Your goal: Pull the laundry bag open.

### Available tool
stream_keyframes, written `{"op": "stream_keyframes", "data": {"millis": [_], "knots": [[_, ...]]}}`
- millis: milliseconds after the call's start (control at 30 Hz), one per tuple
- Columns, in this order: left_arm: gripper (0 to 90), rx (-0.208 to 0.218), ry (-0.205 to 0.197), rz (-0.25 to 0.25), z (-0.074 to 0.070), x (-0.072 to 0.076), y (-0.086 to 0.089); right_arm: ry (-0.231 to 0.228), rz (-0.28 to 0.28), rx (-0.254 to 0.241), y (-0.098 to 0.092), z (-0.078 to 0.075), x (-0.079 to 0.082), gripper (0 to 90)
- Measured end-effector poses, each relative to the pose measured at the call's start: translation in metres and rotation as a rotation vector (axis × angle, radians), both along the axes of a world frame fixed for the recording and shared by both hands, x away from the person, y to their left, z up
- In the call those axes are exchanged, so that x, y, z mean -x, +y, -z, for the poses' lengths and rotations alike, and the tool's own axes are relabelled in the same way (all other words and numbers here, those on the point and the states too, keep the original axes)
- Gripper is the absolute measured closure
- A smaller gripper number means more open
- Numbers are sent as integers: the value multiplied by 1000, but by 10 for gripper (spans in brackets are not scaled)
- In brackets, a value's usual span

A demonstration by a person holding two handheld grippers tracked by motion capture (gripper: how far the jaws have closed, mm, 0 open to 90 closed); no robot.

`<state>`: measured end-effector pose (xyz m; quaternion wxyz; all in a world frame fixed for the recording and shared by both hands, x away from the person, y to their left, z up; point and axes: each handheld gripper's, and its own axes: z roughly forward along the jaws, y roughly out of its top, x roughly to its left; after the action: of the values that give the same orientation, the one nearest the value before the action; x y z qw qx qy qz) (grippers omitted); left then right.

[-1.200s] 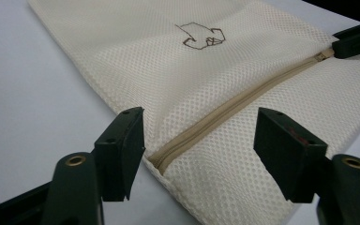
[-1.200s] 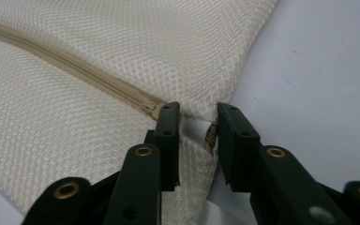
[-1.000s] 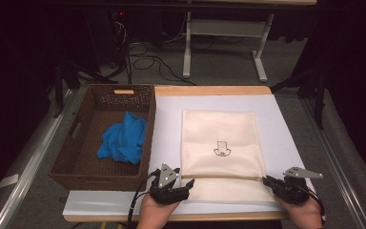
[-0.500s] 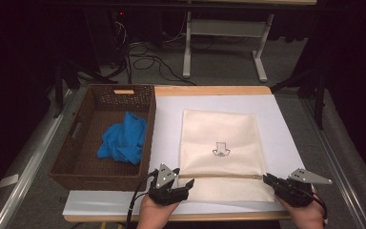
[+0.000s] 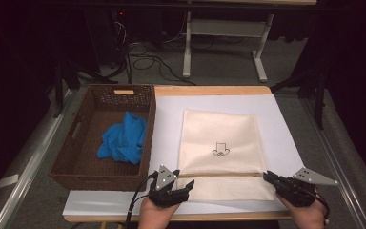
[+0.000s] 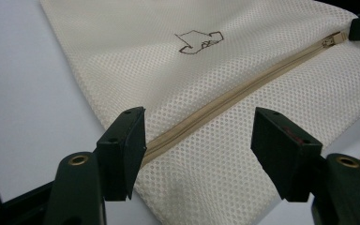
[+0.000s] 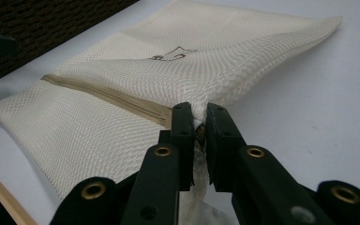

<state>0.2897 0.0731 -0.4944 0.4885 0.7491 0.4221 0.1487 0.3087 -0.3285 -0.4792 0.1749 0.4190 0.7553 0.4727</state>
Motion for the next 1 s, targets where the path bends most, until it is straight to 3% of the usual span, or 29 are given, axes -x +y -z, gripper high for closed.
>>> {"op": "stream_keyframes", "data": {"millis": [233,467,533,800,1000], "knots": [[388,-2,-6,18,-1,-2,-11,-12,0,-10,1,-3,1,838],[477,-26,-18,96,-5,-2,-37,-25,-10,-13,4,-6,4,839],[519,-13,-20,112,-6,-2,-47,-36,-20,-15,5,-8,4,839],[684,-36,-50,204,-6,-7,-99,-39,-25,-20,7,-9,6,839],[767,-26,-75,217,-11,-12,-127,-46,-30,-10,8,-9,7,839]]}}
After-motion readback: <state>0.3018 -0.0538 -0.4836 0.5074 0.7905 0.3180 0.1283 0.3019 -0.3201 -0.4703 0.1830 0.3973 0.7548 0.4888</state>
